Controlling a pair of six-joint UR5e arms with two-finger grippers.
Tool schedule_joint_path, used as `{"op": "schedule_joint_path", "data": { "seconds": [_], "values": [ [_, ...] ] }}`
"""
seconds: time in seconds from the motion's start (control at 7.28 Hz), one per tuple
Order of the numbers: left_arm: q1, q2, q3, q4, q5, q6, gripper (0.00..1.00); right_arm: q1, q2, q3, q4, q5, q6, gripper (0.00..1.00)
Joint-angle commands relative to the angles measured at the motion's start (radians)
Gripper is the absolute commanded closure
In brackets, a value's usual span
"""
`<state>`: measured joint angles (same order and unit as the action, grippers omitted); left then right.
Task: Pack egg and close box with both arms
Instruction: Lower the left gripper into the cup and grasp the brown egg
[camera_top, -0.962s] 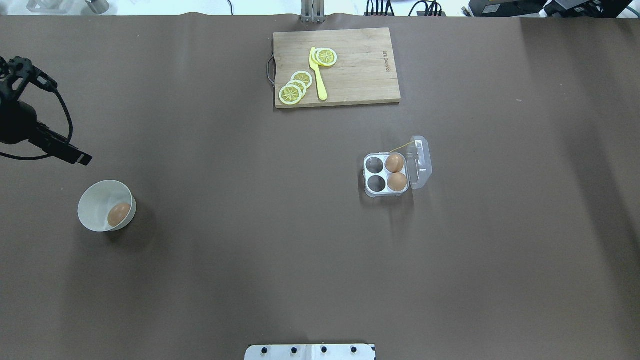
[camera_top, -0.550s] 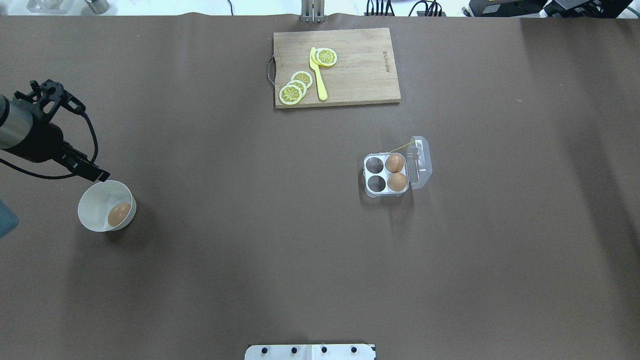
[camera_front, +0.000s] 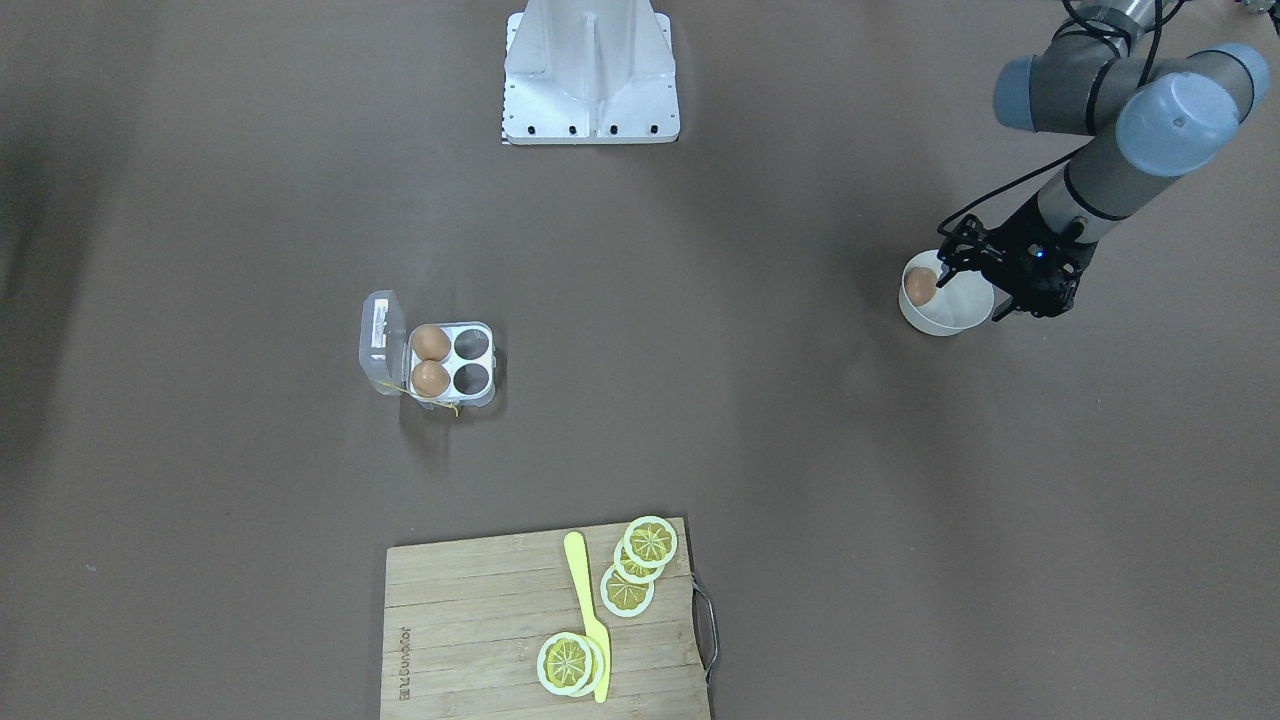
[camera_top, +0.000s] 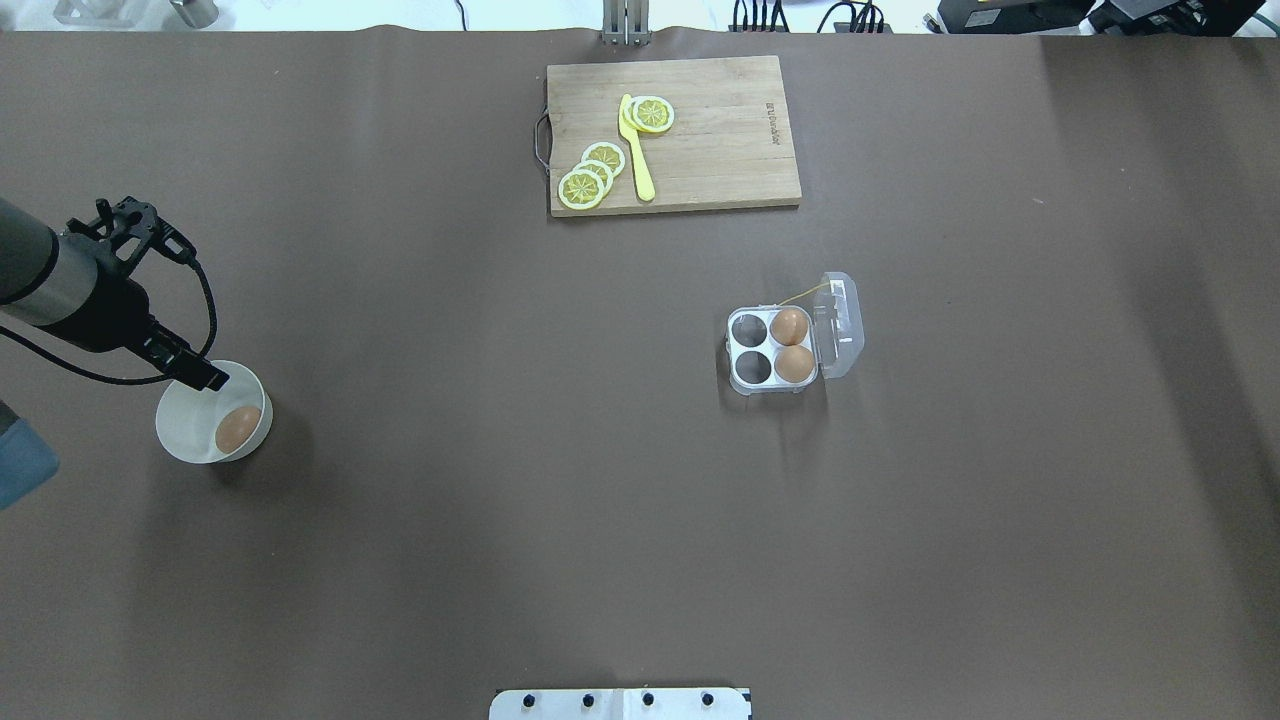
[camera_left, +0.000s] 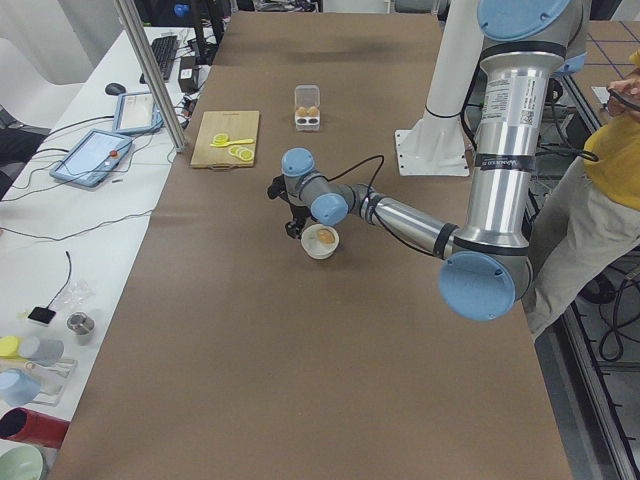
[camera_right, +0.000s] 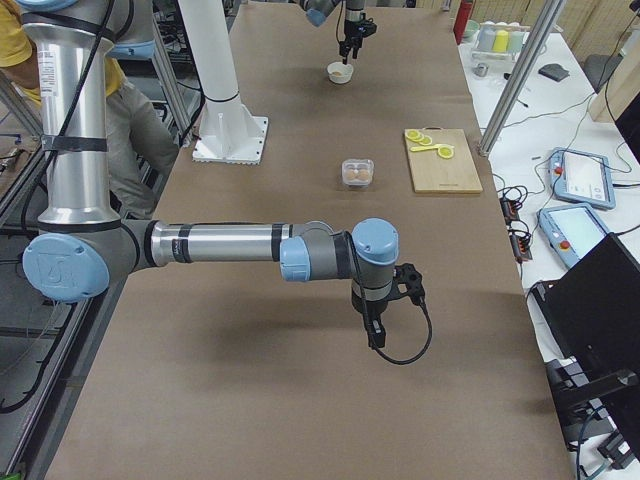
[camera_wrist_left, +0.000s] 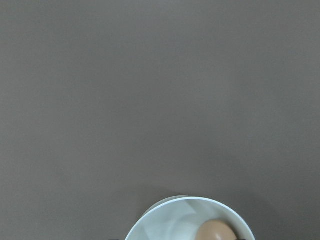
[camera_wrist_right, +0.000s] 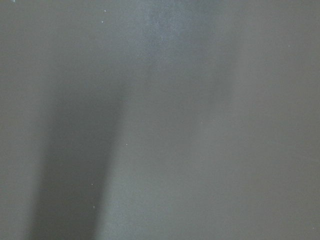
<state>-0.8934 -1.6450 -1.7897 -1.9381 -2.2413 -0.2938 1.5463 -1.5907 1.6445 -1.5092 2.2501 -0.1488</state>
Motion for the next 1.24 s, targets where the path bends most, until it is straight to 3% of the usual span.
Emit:
{"op": "schedule_joint_path", "data": {
  "seconds": [0.0,0.55,1.1],
  "values": [
    [0.019,0.011,0.007,-0.012,0.0,0.001,0.18,0.0,0.0,0.0,0.001,0.0,0.0,0.0],
    [0.077,0.042,0.009,-0.09,0.021,-0.048,0.17,0.0,0.002,-0.002,-0.002,0.0,0.0,0.0],
    [0.09,0.048,0.088,-0.181,0.022,-0.045,0.17,0.0,0.002,-0.006,0.001,0.0,0.0,0.0]
  ]
}}
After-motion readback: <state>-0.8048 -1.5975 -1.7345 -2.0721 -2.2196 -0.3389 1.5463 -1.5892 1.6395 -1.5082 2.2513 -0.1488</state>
